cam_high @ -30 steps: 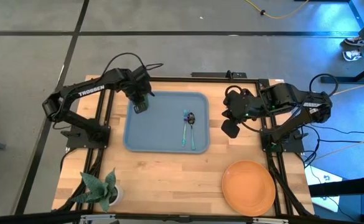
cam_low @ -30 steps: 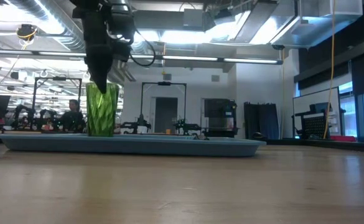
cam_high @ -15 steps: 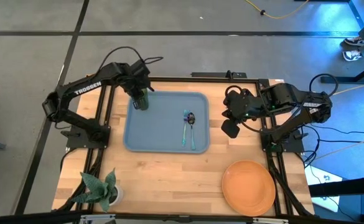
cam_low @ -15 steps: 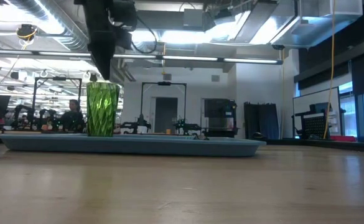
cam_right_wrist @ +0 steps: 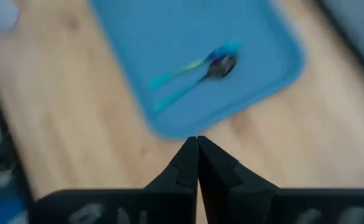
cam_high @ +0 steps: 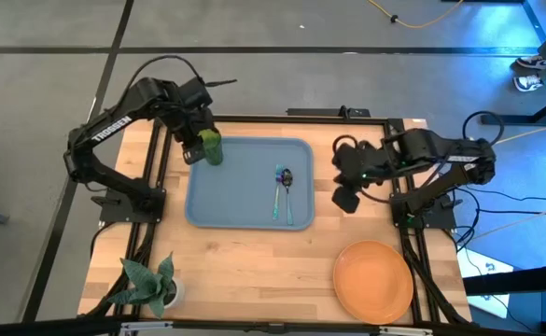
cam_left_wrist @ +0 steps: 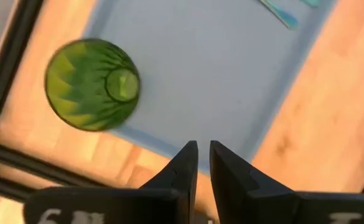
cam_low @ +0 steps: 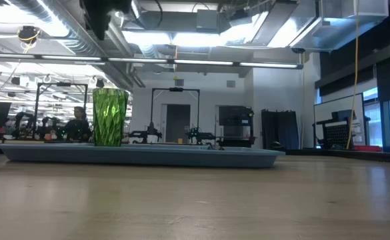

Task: Pick and place plate/cup/fork/spoon on tray
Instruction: Put the orange plate on the blue tray to the left of the blue fork

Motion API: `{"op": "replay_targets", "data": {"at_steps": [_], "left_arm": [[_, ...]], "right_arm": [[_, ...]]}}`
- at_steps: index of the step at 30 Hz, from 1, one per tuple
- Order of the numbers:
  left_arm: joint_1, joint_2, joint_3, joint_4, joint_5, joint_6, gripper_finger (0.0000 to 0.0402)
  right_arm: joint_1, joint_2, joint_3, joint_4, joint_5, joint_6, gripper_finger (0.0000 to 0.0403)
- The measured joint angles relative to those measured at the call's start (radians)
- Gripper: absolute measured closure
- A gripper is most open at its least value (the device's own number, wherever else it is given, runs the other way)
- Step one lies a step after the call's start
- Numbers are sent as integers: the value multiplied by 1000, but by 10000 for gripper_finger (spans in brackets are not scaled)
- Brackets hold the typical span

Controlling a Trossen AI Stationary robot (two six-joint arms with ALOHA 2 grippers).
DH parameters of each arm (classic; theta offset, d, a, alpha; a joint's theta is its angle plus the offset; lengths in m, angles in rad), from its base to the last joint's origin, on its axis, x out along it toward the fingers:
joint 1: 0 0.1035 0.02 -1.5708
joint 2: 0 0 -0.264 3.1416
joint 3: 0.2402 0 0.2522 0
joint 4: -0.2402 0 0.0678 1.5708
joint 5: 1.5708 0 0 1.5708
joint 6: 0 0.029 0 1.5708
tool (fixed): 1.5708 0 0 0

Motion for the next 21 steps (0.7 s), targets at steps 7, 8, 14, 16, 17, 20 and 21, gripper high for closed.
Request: {"op": "replay_targets", "data": {"at_steps": [7,8,14,16,17,20,21], "left_arm": [[-122,-22,20,-2,-4,-22,372],[-134,-19,20,-2,-8,-22,372],[-180,-19,19,0,-8,-21,372],[-188,-18,19,1,-10,-21,372],[-190,-18,19,1,-11,-21,372],[-193,-18,19,1,-10,-21,372],[-193,-18,19,1,-9,-21,372]], "right_arm": [[15,0,-114,-37,-319,62,391],[18,0,-138,-37,-348,69,387],[11,1,-283,-31,-488,25,368],[9,1,-322,-30,-490,24,366],[7,1,-339,-27,-490,20,366],[4,1,-379,-2,-492,-27,365],[3,0,-393,6,-501,-34,367]]}}
